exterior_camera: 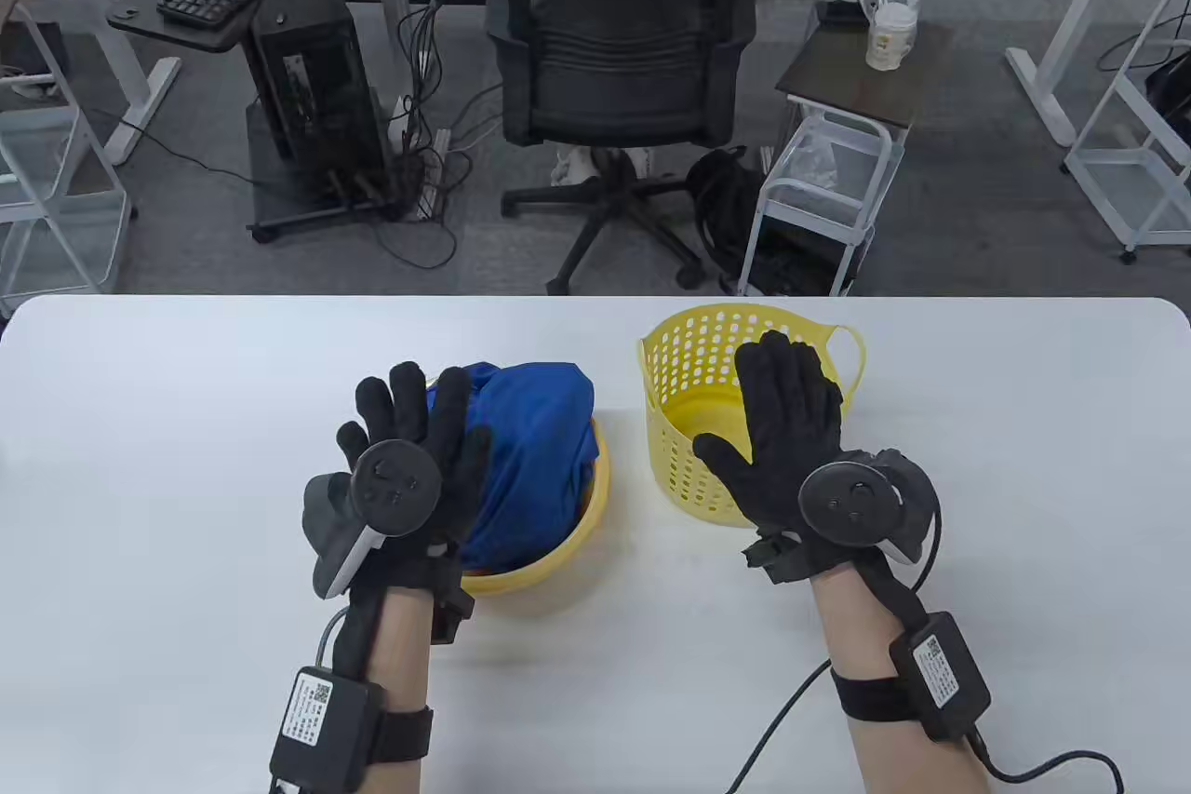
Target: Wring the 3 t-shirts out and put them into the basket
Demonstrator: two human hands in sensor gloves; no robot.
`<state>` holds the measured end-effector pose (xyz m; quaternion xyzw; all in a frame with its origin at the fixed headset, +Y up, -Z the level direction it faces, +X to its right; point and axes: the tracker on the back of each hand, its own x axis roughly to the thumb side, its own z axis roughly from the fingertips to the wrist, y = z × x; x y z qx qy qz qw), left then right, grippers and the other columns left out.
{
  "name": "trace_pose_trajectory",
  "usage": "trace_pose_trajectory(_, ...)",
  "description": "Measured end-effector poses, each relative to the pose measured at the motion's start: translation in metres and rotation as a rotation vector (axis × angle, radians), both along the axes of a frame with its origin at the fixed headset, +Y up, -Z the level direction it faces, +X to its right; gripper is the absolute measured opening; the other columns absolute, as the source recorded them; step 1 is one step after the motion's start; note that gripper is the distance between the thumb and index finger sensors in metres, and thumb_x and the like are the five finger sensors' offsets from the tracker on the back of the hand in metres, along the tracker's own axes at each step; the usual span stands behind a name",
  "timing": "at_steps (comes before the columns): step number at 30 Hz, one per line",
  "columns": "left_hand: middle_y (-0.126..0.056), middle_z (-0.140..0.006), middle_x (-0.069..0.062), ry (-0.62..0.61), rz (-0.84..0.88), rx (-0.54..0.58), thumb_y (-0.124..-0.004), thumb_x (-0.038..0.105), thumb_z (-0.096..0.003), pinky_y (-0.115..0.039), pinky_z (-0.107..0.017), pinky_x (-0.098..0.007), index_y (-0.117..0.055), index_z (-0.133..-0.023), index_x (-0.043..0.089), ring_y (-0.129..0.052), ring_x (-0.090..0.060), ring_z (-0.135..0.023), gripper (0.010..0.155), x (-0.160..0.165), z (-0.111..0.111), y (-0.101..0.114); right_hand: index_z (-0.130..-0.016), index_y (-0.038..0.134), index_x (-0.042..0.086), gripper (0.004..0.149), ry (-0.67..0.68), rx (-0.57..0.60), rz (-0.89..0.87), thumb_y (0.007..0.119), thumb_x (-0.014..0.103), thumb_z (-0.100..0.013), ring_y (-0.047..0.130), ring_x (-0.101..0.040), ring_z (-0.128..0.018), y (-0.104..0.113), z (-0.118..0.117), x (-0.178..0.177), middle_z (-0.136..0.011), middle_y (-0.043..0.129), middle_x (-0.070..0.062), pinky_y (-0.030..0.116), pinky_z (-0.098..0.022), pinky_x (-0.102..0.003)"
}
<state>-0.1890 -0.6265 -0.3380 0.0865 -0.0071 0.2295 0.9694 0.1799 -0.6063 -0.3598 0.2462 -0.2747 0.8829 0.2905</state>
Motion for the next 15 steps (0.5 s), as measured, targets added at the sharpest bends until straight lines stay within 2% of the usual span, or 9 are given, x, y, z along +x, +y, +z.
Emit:
trace_pose_trajectory(2, -0.020, -0.132, -0.006, 0.005, -0.018, -0.006, -0.051, 0.057, -0.0659, -0.013, -0.079, -0.058, -0.035, -0.123, 0.039, -0.008, -0.038, -0.113, 0.062, 0.002, -0.002, -0.001, -0.114, 0.029, 0.005, 0.084, 0.011, 0.052, -0.054, 0.064, 0.055, -0.057, 0.032, -0.074, -0.094, 0.006, 0.003, 0.004, -0.114, 0.032, -0.040, 0.035, -0.054, -0.088)
trace_pose_trajectory(4, -0.021, -0.132, -0.007, 0.002, -0.019, -0.011, -0.051, 0.057, -0.0658, -0.013, -0.079, -0.057, -0.035, -0.123, 0.038, -0.009, -0.038, -0.114, 0.062, 0.002, -0.002, -0.002, -0.114, 0.028, 0.006, 0.084, 0.001, 0.047, -0.055, 0.064, 0.056, -0.057, 0.030, -0.075, -0.094, 0.007, 0.005, 0.005, -0.114, 0.030, -0.040, 0.033, -0.053, -0.088)
trace_pose_trajectory(9, -0.022, -0.132, -0.008, 0.010, -0.057, -0.021, -0.057, 0.065, -0.0632, -0.013, -0.079, -0.057, -0.034, -0.123, 0.038, -0.010, -0.039, -0.114, 0.070, 0.000, -0.001, -0.002, -0.114, 0.026, 0.006, 0.085, -0.031, -0.003, -0.028, 0.063, 0.057, -0.058, 0.025, -0.075, -0.093, 0.002, -0.001, 0.008, -0.113, 0.025, -0.042, 0.030, -0.054, -0.086)
trace_pose_trajectory(15, -0.023, -0.132, -0.009, 0.062, -0.128, -0.064, -0.067, 0.072, -0.0576, -0.013, -0.079, -0.058, -0.034, -0.123, 0.037, -0.010, -0.040, -0.114, 0.081, -0.012, -0.005, -0.010, -0.114, 0.027, 0.005, 0.084, -0.030, -0.057, -0.105, 0.063, 0.056, -0.058, 0.023, -0.074, -0.092, -0.003, -0.011, 0.017, -0.112, 0.024, -0.042, 0.028, -0.054, -0.084)
